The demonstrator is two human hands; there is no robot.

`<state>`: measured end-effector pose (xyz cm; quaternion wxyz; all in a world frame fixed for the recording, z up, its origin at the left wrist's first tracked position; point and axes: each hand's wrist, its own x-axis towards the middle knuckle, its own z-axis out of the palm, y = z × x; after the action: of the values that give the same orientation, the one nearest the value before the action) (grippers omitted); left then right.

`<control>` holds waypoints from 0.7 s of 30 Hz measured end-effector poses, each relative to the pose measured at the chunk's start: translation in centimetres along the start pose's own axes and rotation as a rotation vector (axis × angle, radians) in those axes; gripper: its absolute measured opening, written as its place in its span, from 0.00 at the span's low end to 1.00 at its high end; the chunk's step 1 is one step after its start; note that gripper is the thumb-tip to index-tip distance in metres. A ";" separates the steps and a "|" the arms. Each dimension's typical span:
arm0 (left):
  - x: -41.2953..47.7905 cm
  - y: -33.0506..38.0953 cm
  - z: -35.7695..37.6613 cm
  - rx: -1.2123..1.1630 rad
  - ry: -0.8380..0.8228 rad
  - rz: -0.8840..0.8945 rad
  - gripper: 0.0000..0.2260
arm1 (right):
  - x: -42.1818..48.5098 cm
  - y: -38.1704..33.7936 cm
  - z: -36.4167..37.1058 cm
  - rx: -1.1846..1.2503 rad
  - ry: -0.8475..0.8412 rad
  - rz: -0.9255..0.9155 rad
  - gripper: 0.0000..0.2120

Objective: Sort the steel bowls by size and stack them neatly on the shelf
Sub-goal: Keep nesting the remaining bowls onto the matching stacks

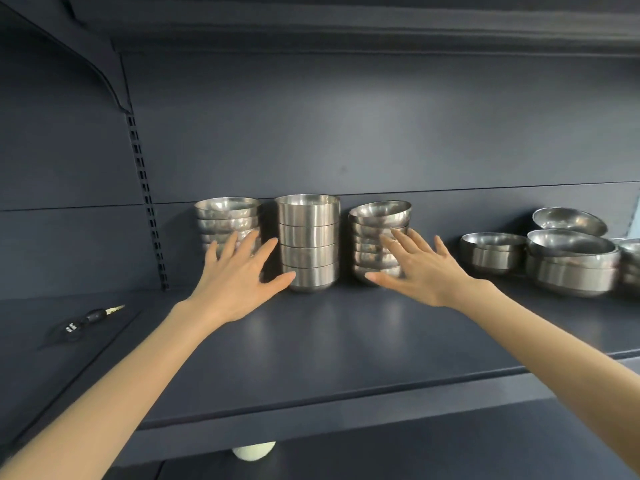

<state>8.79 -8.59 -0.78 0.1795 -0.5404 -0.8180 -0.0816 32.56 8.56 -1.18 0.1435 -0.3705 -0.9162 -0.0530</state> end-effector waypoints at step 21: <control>3.9 14.8 1.9 -0.152 0.009 0.286 0.46 | -8.6 12.7 1.6 0.024 0.123 0.290 0.38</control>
<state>20.52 1.35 -1.95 0.1515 -0.6629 -0.7234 -0.1195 46.88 12.35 -5.44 0.2100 -0.4931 -0.8431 -0.0432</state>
